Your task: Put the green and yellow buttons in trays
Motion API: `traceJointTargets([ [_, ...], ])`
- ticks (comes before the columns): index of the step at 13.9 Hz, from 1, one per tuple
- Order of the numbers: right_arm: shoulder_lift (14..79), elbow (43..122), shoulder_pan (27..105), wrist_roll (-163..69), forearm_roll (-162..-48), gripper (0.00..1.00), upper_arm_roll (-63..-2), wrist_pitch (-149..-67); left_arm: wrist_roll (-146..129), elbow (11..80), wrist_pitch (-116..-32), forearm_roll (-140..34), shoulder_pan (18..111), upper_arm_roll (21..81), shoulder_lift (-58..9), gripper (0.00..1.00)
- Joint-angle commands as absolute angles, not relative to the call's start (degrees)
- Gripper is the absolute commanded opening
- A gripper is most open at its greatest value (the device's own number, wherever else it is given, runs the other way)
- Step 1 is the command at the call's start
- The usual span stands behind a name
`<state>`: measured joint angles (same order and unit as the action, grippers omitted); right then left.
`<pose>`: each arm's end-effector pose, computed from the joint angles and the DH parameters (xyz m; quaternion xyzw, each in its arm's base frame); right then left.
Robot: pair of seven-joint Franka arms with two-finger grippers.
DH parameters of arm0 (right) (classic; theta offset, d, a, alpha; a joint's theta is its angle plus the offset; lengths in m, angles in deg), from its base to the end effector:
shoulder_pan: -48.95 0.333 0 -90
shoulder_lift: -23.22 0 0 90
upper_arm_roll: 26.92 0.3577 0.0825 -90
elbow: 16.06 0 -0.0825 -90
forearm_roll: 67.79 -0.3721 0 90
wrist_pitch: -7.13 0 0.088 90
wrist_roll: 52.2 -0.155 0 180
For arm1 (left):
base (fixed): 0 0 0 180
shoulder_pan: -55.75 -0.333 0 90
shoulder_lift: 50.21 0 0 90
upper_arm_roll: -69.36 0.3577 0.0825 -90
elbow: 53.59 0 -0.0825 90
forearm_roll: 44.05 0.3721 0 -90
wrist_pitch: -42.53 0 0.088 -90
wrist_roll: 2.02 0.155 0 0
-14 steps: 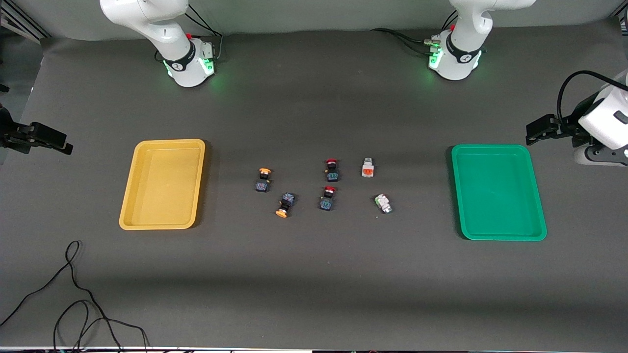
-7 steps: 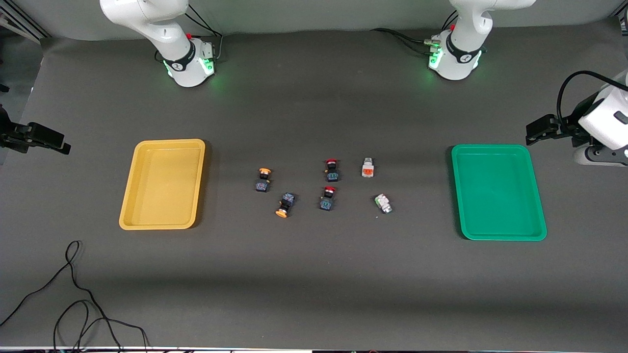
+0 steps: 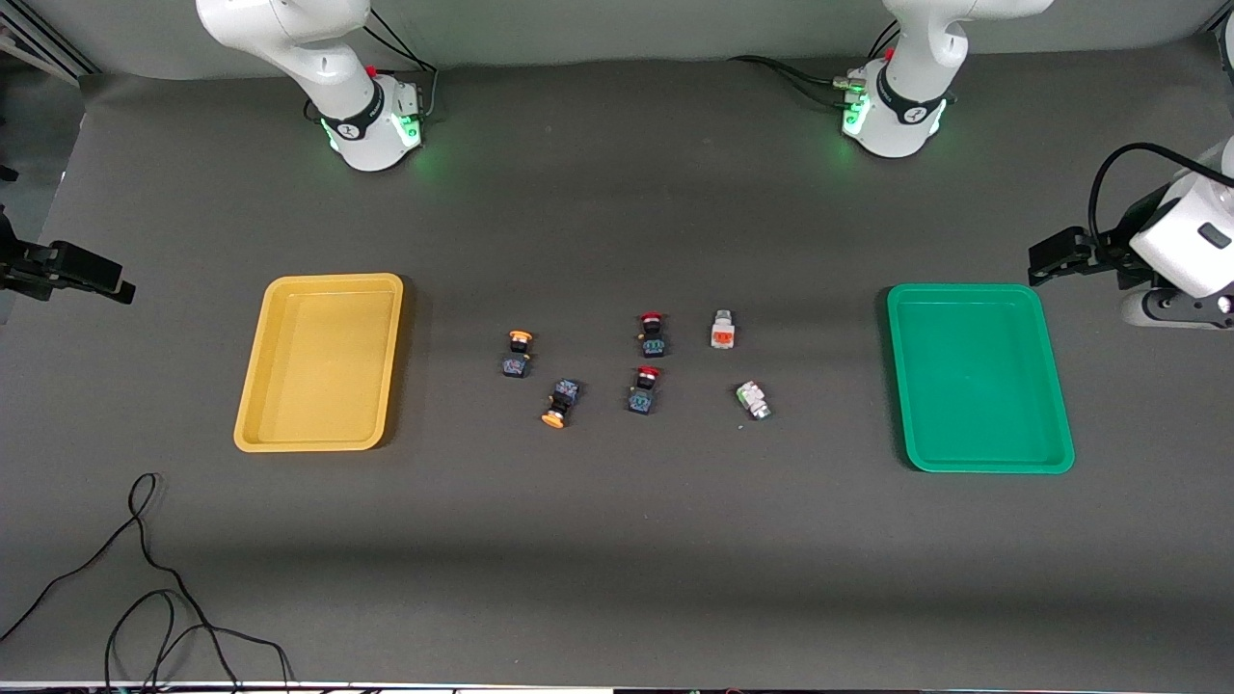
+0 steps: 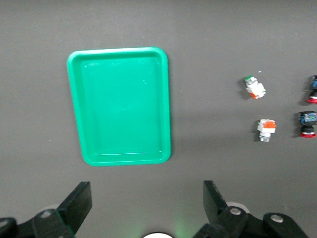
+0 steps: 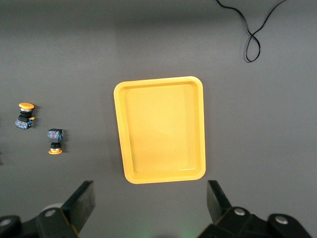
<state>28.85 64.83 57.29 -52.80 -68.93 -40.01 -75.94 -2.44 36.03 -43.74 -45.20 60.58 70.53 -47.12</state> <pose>0.5603 -0.0361 0.6271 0.9985 -0.0455 -0.0289 0.0002 0.5460 -0.0384 0.5867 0.9980 -0.0283 -0.0565 0.0075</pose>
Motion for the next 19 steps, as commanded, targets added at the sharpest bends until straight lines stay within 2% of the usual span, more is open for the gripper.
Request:
traceJointTargets([
  [1,29.4,63.6,57.1,-51.4,-68.7,1.00,-40.0,-75.4,-4.4,39.6,-45.4,-46.5,63.3,70.4,-48.6,1.00],
  [7,29.4,63.3,57.5,-51.1,-68.7,1.00,-39.6,-77.1,-23.2,51.3,-55.1,-46.4,79.8,70.4,-52.6,1.00],
  [12,29.5,64.0,58.3,-51.8,-68.7,1.00,-39.3,-76.4,-40.9,54.3,-63.5,-45.6,93.2,70.3,-51.3,1.00],
  [16,29.4,65.2,58.2,-51.9,-68.8,1.00,-39.4,-76.4,-45.1,55.2,-64.5,-44.8,97.7,70.3,-50.6,1.00],
  [19,29.4,66.6,58.2,-51.9,-69.2,1.00,-39.7,-76.4,-45.4,60.8,-71.8,-44.3,97.9,70.3,-49.5,1.00],
])
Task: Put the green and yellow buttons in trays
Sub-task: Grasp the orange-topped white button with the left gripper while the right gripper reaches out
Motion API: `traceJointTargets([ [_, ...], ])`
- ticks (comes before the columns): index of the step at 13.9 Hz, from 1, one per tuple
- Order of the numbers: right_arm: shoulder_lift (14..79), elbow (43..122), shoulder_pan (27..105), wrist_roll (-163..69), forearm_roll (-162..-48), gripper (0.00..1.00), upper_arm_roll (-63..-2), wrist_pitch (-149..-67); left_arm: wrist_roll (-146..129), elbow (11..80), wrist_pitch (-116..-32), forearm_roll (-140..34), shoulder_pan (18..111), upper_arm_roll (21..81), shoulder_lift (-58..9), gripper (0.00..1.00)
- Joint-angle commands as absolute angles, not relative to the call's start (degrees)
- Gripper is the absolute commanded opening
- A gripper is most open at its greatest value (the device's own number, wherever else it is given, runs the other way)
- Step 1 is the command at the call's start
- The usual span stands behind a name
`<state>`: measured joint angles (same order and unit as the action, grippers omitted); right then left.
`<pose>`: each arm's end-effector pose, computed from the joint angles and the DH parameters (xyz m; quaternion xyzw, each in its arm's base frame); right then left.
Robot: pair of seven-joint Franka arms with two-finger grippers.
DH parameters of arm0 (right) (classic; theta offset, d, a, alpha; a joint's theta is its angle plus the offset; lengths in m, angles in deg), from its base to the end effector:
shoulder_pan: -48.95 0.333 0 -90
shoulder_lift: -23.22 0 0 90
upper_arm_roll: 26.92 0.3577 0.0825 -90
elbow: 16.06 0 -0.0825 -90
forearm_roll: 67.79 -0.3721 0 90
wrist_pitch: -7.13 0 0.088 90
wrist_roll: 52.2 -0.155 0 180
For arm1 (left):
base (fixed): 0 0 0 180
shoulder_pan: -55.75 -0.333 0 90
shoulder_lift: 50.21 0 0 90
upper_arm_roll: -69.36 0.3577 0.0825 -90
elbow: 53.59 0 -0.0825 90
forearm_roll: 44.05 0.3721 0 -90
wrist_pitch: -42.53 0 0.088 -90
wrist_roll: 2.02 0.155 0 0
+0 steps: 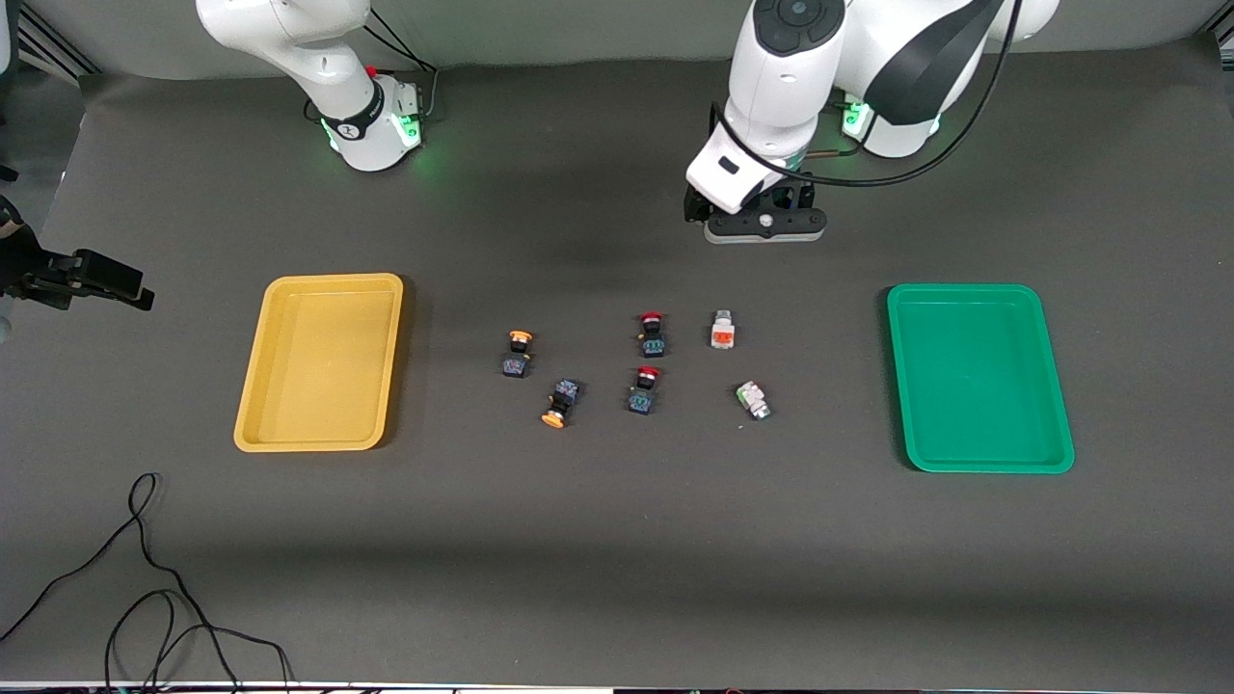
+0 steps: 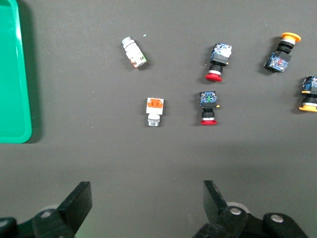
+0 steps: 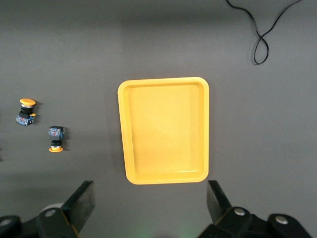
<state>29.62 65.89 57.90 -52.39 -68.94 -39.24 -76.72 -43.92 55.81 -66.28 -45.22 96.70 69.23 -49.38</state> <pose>0.5659 -0.0226 0.6123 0.9988 -0.0301 -0.0380 0.0008 0.4126 -0.3629 0.4811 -0.9998 -0.0106 0.0157 0.0010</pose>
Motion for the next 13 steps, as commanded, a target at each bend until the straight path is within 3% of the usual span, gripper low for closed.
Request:
traceJointTargets([
  [1,29.5,67.4,58.2,-51.8,-69.2,1.00,-39.7,-76.4,-45.5,63.0,-75.2,-44.3,97.9,70.3,-48.9,1.00],
  [4,29.8,67.9,58.3,-51.5,-69.3,1.00,-39.7,-76.7,-45.6,67.8,-85.8,-44.3,97.9,70.3,-44.3,1.00],
  [9,30.9,68.7,58.4,-51.8,-69.3,1.00,-39.4,-76.6,-45.4,69.0,-103.4,-43.5,97.7,70.5,-28.4,1.00],
  [13,33.1,68.7,60.1,-52.0,-69.4,1.00,-39.4,-77.0,-44.7,68.9,-106.8,-41.6,97.4,70.7,-23.9,0.99],
])
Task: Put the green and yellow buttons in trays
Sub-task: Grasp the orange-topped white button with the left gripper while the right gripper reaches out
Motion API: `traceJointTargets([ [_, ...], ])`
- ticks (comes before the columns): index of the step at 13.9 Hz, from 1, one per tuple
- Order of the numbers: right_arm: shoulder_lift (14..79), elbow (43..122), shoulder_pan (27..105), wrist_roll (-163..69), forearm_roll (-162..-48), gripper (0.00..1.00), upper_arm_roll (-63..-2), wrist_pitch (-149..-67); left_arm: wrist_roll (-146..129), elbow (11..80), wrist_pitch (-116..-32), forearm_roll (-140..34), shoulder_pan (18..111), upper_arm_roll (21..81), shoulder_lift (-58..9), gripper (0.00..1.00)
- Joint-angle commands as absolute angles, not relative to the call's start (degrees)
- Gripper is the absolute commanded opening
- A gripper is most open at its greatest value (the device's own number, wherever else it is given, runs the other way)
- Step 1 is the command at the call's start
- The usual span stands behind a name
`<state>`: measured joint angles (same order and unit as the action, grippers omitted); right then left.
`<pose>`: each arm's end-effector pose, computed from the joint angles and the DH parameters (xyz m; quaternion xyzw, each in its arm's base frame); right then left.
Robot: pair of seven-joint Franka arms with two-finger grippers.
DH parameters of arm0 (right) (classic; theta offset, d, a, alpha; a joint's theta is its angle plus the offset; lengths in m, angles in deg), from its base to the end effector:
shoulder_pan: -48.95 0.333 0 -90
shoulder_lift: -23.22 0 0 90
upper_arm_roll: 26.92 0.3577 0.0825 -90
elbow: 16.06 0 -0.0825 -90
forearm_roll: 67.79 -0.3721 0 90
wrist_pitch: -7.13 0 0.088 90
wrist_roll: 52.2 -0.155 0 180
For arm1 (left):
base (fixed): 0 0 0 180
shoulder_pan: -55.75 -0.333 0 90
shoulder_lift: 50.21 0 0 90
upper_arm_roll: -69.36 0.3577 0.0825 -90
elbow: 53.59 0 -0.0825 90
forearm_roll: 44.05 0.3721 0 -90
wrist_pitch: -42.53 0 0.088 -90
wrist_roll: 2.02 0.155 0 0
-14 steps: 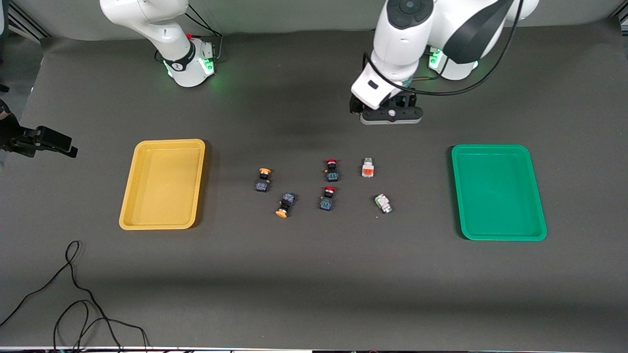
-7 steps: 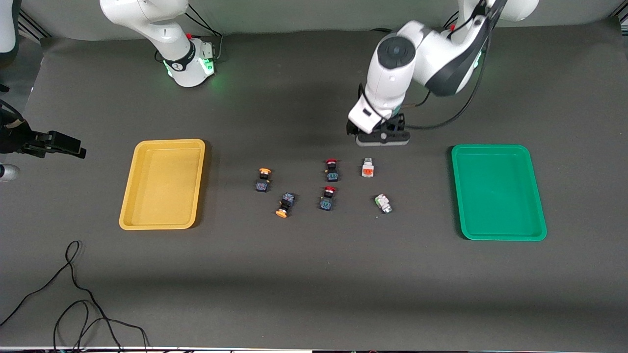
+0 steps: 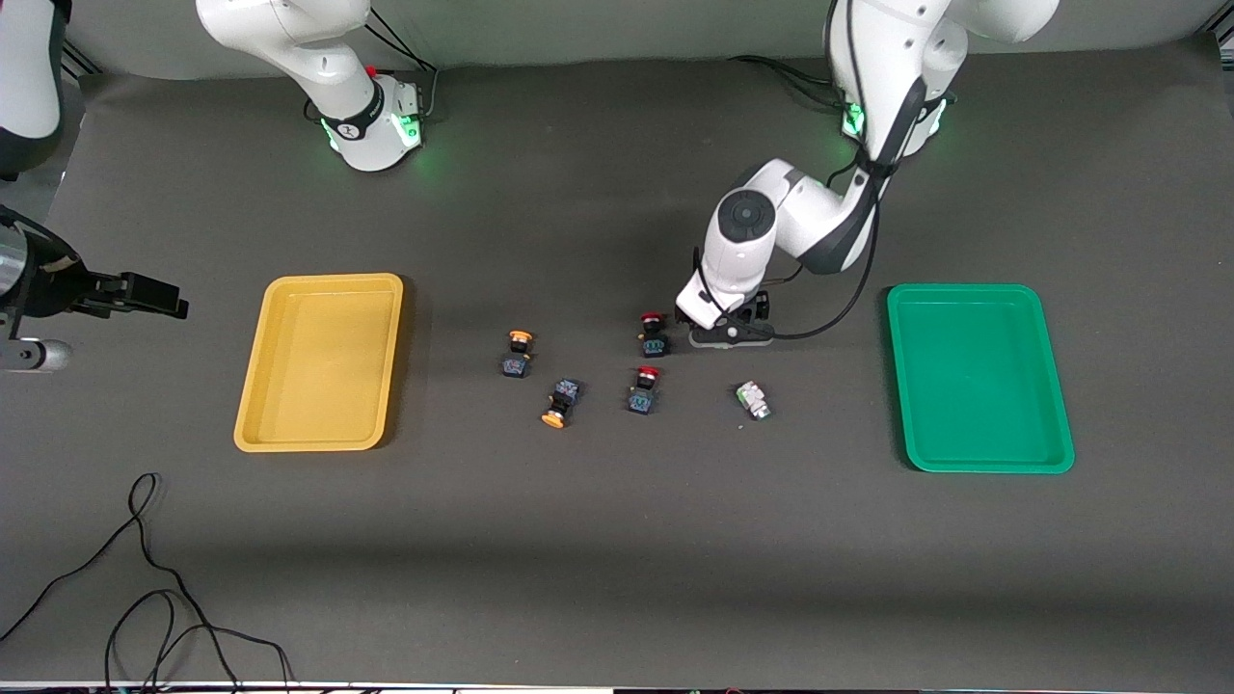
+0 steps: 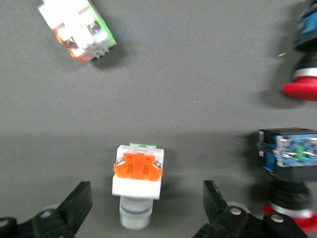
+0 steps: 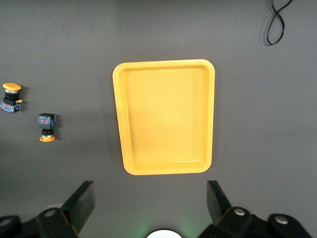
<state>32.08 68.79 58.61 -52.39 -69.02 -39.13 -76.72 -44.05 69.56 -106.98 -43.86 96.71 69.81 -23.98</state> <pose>0.5726 -0.0130 0.5660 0.9962 -0.0237 -0.0843 0.0039 0.4417 -0.3773 0.1844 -0.9999 -0.0114 -0.0026 0.0012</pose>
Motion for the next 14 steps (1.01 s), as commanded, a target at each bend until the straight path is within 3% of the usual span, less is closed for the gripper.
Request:
traceJointTargets([
  [1,33.9,68.7,61.0,-53.2,-69.4,1.00,-39.3,-77.3,-44.7,68.8,-107.1,-41.2,97.3,70.7,-23.4,0.98],
  [3,35.0,69.1,62.8,-57.7,-71.4,1.00,-39.4,-78.6,-44.7,68.7,-107.8,-41.2,97.2,70.7,-22.7,0.88],
  [5,35.1,72.2,63.8,-58.7,-72.4,1.00,-39.3,-82.1,-44.7,68.4,-107.3,-41.2,96.6,70.7,-22.8,0.55],
  [7,35.1,75.3,65.9,-58.8,-72.5,1.00,-39.4,-86.4,-44.7,68.3,-106.8,-41.2,96.4,70.8,-23.1,0.33],
  [9,35.2,78.1,67.7,-61.3,-72.5,1.00,-39.4,-90.4,-44.9,67.8,-105.5,-41.2,95.4,70.8,-24.6,0.29],
  [14,39.6,79.0,70.8,-67.6,-76.4,1.00,-39.3,-95.9,-41.7,57.6,-80.6,-46.7,91.4,70.5,-35.2,0.29],
])
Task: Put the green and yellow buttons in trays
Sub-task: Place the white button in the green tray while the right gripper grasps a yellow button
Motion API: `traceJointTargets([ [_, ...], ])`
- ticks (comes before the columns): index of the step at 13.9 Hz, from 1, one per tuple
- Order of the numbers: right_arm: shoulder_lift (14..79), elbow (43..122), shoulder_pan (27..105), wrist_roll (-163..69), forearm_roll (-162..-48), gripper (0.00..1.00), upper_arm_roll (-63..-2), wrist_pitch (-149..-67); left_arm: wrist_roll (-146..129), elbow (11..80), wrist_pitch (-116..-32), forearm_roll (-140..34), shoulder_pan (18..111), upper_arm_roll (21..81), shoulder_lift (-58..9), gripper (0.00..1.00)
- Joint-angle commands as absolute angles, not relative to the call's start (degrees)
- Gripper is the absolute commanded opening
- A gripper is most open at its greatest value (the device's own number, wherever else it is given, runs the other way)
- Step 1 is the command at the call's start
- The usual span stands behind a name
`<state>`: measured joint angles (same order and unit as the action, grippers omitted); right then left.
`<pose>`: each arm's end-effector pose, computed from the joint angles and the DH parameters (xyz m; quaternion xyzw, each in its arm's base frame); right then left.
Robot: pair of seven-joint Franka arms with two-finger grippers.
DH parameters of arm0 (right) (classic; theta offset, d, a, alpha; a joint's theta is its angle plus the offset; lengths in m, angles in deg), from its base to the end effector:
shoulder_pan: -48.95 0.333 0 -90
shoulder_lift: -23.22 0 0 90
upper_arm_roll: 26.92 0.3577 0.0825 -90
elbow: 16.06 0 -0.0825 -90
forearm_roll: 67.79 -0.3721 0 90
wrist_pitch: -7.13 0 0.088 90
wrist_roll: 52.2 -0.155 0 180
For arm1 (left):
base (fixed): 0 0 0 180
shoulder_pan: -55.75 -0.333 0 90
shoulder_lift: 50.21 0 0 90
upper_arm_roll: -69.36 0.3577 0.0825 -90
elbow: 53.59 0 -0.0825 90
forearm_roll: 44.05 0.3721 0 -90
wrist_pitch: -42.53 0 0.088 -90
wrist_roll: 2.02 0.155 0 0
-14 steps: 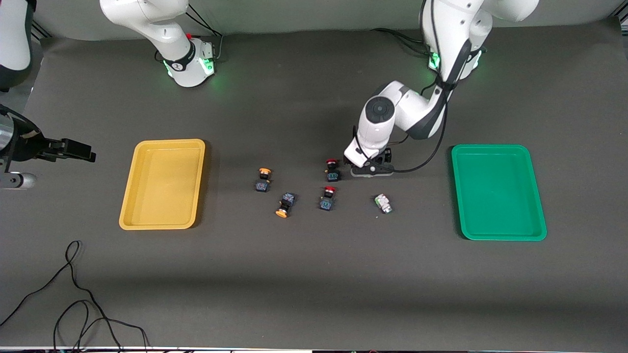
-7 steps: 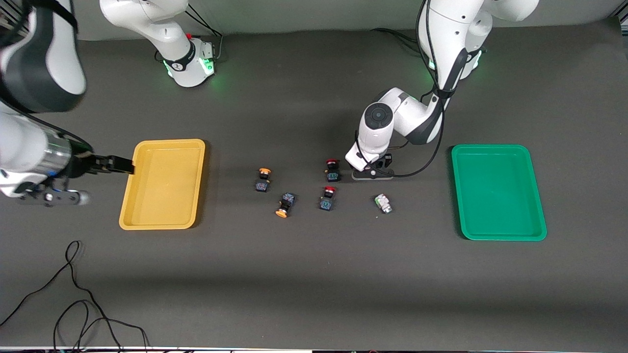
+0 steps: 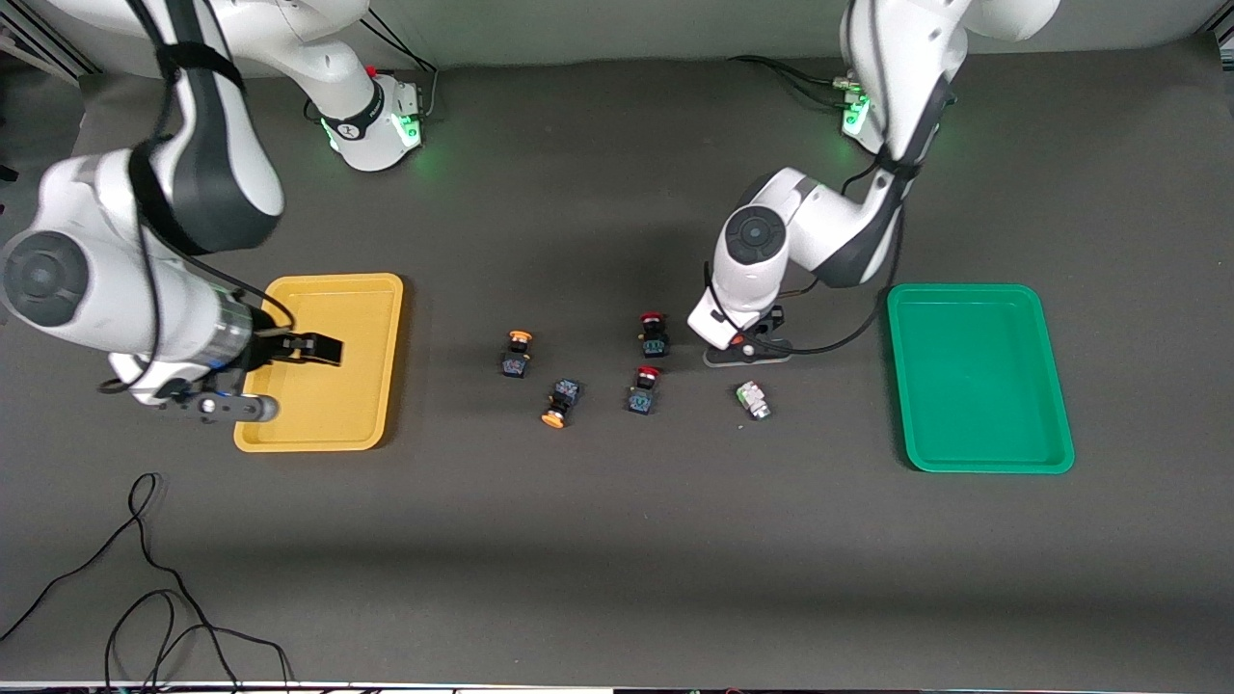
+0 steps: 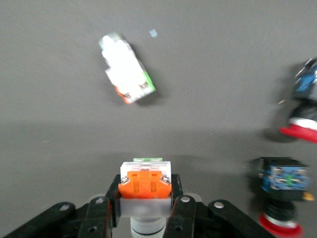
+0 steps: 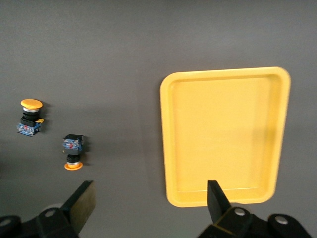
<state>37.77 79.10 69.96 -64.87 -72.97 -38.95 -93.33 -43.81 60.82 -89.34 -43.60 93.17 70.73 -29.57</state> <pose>0.5983 0.1171 0.4465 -0.9959 0.0425 0.0795 0.0024 0.4882 -0.3553 0.2740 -0.9985 -0.0467 0.0171 0.0229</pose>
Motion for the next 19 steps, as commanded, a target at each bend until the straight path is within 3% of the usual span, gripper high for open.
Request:
traceJointTargets([
  [1,41.1,78.9,72.3,-69.1,-77.4,1.00,-39.4,-97.2,-39.5,55.8,-76.4,-49.1,90.1,70.7,-37.0,0.29],
  [8,53.2,75.3,82.0,-80.9,-77.6,1.00,-39.4,-105.3,-24.4,54.4,-61.3,-49.6,72.2,70.9,-46.2,0.29],
  [11,56.3,76.0,84.9,-81.0,-77.6,1.00,-39.4,-106.9,-14.5,55.3,-63.1,-45.6,62.9,71.1,-45.1,0.29],
  [13,57.8,77.4,86.7,-82.2,-77.7,1.00,-39.4,-110.0,-8.0,58.1,-68.4,-43.4,58.4,71.1,-42.9,0.29],
  [16,57.3,84.7,89.3,-82.3,-78.7,1.00,-39.4,-118.7,-3.0,69.2,-86.1,-42.8,54.4,71.1,-41.2,0.29],
  [19,57.3,88.6,90.7,-82.3,-78.8,1.00,-39.4,-123.4,-2.2,74.0,-101.4,-42.3,54.6,71.1,-32.9,0.30],
])
